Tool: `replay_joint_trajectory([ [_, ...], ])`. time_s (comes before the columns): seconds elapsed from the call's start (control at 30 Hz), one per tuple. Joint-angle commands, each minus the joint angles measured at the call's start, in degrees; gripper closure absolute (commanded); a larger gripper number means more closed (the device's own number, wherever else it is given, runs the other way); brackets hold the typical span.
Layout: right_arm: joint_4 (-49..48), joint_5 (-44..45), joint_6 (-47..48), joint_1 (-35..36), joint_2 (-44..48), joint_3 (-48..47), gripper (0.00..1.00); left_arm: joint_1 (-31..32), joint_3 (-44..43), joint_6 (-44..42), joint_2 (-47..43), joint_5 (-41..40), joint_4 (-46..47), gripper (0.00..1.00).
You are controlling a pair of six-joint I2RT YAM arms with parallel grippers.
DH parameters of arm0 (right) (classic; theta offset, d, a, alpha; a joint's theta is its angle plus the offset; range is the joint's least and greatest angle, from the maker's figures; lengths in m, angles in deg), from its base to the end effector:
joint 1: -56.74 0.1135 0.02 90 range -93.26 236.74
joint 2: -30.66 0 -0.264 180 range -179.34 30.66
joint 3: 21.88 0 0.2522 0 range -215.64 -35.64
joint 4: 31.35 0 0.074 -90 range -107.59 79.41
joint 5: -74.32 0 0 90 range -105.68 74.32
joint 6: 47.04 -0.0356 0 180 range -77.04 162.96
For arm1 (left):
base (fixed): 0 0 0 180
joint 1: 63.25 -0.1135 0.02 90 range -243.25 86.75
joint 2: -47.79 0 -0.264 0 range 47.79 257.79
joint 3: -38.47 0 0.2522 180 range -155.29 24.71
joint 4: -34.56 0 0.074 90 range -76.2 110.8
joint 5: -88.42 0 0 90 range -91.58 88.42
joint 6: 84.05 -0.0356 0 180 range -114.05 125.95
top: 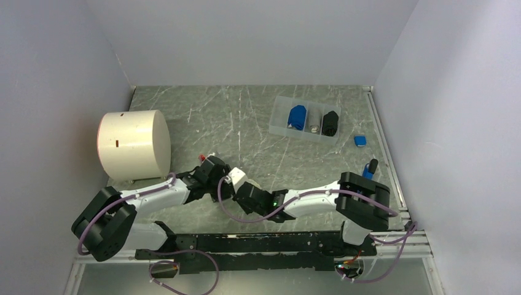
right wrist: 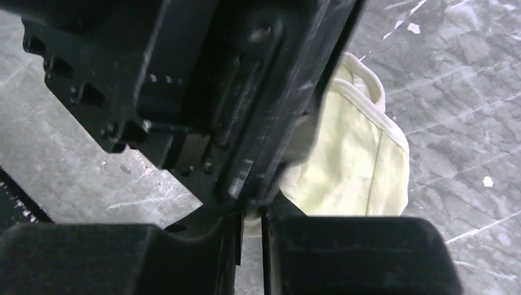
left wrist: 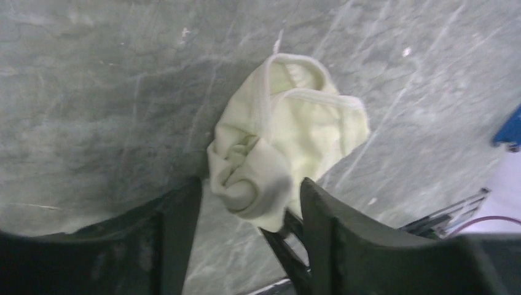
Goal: Roll the underwear
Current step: Roll the underwear to the center of the board.
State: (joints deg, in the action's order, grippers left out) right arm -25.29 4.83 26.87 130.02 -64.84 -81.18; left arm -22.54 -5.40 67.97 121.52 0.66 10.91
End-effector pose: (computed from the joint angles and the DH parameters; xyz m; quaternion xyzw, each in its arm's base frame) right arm 0.1064 0.3108 0.1551 -0.3674 0.8246 0.1643 0.3976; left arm 0.1734 -0.1510 0.1533 -0.1696 0.9343 -0.2561 0.1809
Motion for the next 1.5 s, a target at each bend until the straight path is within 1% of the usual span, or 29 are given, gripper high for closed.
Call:
replay_joint_trajectory([
  [0.0,-6.3,-10.7,-1.1,-4.0,3.6,5.4,0.85,0.0,-0.2,1.0,-2.9,-2.1,-1.9,0.28],
  [0.07,-12.6,-20.9,-4.6,-8.9,5.0,9.6,0.86,0.0,-0.4,1.3,-4.0,-2.2,-1.7,0.22],
  [0.1,-16.3,-26.4,-6.1,-11.3,5.2,11.5,0.85,0.0,-0.5,1.5,-4.5,-2.2,-1.5,0.21],
  [0.17,-23.3,-35.7,-9.4,-15.5,4.6,14.7,0.84,-0.1,-0.6,1.6,-5.1,-2.2,-0.5,0.21],
  [0.27,-34.6,-46.1,-14.9,-20.1,0.7,18.2,0.82,-0.2,0.1,1.9,-5.4,-1.5,2.7,0.21],
  [0.37,-44.1,-52.3,-20.1,-23.5,-5.8,19.3,0.82,-0.2,1.6,1.9,-5.0,-0.4,6.9,0.24],
  [0.43,-49.7,-53.0,-24.0,-25.6,-8.1,21.1,0.81,-0.2,0.6,1.2,-3.9,-0.3,5.6,0.26],
  [0.5,-52.1,-54.4,-25.6,-26.9,-9.2,21.4,0.80,-0.1,0.1,0.5,-3.2,-0.9,4.3,0.30],
  [0.6,-48.1,-53.3,-23.5,-27.2,-8.6,20.1,0.78,-0.1,0.5,0.7,-2.7,-1.8,3.9,0.39],
  [0.63,-45.5,-52.5,-22.4,-27.2,-8.0,19.4,0.78,-0.1,0.6,0.8,-2.8,-2.1,3.3,0.40],
  [0.67,-43.4,-51.6,-21.4,-27.2,-7.2,19.1,0.78,-0.1,0.8,1.0,-2.9,-4.2,3.1,0.41],
  [0.8,-36.6,-49.2,-18.3,-27.2,-4.3,17.7,0.76,-0.1,1.2,1.1,-1.9,-6.3,4.3,0.44],
  [0.87,-32.9,-47.6,-17.1,-27.2,-3.0,16.7,0.74,-0.2,0.5,0.7,-0.5,-6.3,4.7,0.51],
  [0.93,-29.4,-45.0,-16.7,-27.2,-1.7,16.2,0.69,0.0,0.2,1.0,0.9,-6.9,5.1,0.56],
  [1.0,-26.6,-43.1,-16.0,-26.4,-0.1,15.3,0.63,0.1,0.5,1.3,2.1,-7.2,6.8,0.58],
  [1.07,-22.2,-40.0,-14.0,-24.8,2.0,13.4,0.60,0.2,0.4,2.0,2.6,-7.9,6.1,0.61],
  [1.13,-16.5,-35.5,-10.7,-22.8,4.6,11.1,0.58,0.2,0.2,2.0,2.6,-8.5,5.0,0.62],
  [1.23,-8.5,-25.6,-6.0,-18.5,8.8,7.8,0.55,0.2,0.4,2.0,1.7,-8.8,4.9,0.61],
  [1.33,-3.8,-16.2,-2.3,-14.1,10.5,5.1,0.54,0.2,0.6,2.0,1.3,-8.9,4.6,0.60],
  [1.47,-2.1,-12.9,0.7,-10.9,10.0,3.1,0.52,0.3,-0.1,1.3,2.1,-8.3,4.2,0.60],
])
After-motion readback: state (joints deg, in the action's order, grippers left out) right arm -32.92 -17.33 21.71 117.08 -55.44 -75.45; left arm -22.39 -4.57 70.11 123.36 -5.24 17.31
